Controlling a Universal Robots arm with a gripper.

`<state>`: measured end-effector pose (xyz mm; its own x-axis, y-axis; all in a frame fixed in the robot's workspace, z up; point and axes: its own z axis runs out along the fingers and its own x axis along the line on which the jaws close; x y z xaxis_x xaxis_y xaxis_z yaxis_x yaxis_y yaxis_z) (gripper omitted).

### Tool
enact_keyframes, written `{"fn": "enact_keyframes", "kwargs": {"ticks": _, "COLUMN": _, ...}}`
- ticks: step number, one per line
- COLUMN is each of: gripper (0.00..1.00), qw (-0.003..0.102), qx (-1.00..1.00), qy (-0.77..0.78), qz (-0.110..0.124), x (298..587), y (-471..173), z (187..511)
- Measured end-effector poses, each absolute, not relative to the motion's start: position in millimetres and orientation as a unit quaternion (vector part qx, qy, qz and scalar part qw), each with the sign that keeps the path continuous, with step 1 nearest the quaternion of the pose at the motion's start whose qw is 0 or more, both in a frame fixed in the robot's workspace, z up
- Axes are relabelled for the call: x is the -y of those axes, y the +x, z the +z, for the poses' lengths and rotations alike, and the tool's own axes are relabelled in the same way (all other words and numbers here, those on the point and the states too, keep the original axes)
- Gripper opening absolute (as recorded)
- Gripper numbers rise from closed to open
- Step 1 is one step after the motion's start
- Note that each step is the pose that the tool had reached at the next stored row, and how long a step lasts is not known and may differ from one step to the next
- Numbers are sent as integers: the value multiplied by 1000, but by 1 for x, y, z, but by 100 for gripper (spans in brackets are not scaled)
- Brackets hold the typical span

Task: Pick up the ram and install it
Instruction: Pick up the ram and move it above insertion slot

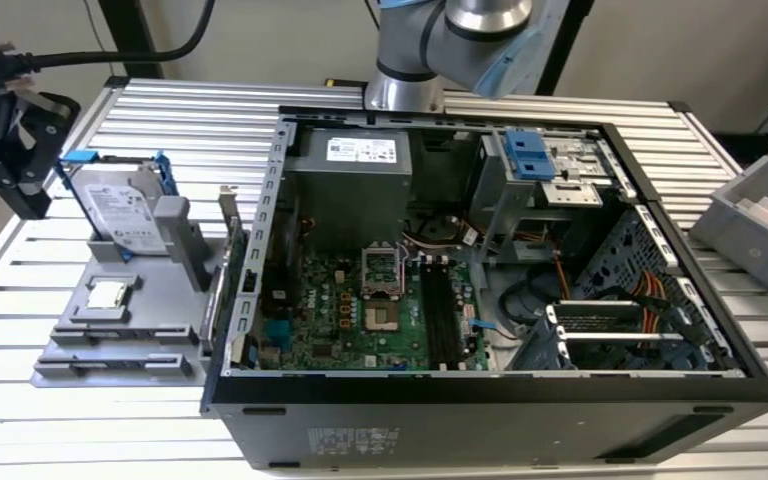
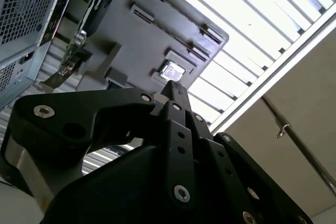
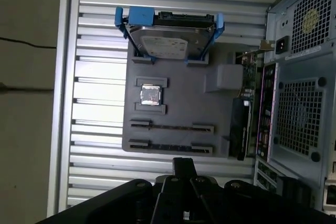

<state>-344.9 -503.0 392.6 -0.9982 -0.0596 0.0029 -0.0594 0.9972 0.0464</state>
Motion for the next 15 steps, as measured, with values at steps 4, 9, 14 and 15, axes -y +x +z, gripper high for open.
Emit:
{"fn": "enact_keyframes", "kwargs": {"ticks": 4, "gripper": 0, "qw": 2, "qx": 999, "qy": 40, "qz": -23, "x": 503, "y": -345, "z": 393}}
{"fn": "enact_keyframes", "kwargs": {"ticks": 9, "gripper": 0, "qw": 3, "qx": 998, "qy": 57, "qz": -22, "x": 503, "y": -345, "z": 392}}
{"fn": "enact_keyframes", "kwargs": {"ticks": 14, "gripper": 0, "qw": 3, "qx": 997, "qy": 77, "qz": -22, "x": 503, "y": -345, "z": 393}}
{"fn": "enact_keyframes", "kwargs": {"ticks": 15, "gripper": 0, "qw": 3, "qx": 996, "qy": 82, "qz": -22, "x": 503, "y": -345, "z": 393}}
